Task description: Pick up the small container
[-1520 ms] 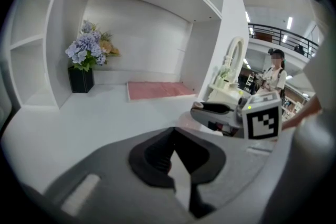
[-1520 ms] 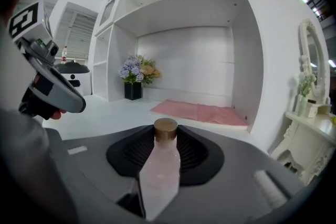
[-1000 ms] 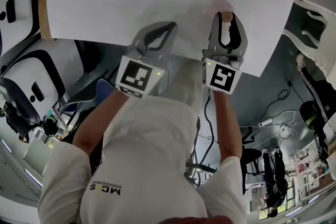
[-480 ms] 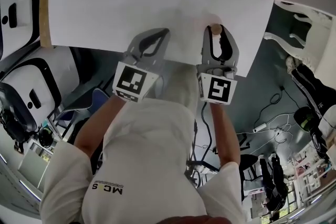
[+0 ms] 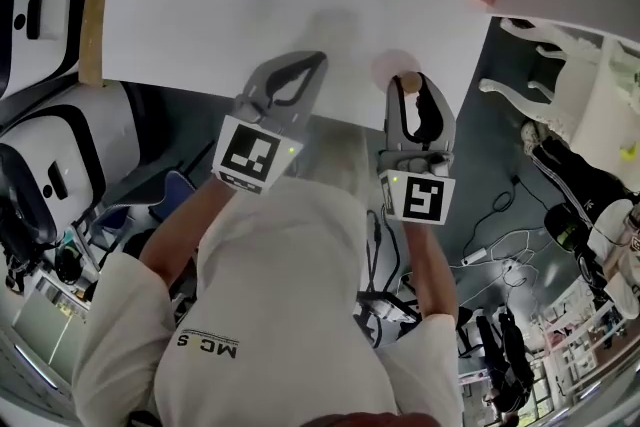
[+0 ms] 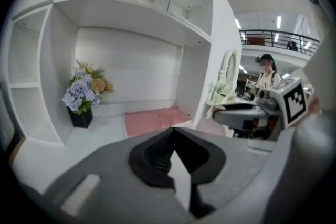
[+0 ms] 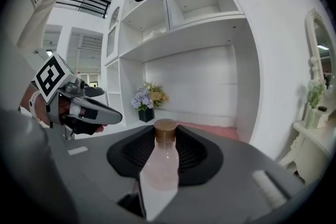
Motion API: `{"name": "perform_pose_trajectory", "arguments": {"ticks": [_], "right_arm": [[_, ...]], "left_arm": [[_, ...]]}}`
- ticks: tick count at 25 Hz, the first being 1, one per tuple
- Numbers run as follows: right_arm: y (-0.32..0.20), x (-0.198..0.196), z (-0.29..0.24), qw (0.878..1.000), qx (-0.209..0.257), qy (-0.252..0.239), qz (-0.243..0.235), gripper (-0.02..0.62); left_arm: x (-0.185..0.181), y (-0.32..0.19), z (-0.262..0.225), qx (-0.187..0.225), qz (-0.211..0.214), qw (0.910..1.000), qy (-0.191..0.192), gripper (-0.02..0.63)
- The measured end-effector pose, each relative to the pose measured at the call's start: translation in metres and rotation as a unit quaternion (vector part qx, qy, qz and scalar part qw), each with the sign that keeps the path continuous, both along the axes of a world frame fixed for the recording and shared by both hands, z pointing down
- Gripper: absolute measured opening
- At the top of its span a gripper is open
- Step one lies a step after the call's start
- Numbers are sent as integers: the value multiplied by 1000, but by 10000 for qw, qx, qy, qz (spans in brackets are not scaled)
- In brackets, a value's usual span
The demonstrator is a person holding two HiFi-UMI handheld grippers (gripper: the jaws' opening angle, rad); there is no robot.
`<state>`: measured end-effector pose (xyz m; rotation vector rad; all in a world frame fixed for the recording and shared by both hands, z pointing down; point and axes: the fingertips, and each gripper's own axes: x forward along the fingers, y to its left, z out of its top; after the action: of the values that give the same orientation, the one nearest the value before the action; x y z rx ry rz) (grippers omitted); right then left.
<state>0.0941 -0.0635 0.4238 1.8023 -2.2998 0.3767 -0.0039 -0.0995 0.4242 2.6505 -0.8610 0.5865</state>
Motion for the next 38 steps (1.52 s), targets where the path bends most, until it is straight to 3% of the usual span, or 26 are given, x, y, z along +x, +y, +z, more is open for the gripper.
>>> {"name": "perform_pose_trajectory", "arguments": {"ticks": [20, 38], "right_arm": [[34, -8, -131, 9987, 492, 155, 27, 124], [29, -11, -151, 9978, 582, 301, -6, 124]], "left_arm": [[-26, 16, -123, 647, 49, 9969, 439, -2], [-34, 11, -139, 689, -3, 9963, 507, -2]]}}
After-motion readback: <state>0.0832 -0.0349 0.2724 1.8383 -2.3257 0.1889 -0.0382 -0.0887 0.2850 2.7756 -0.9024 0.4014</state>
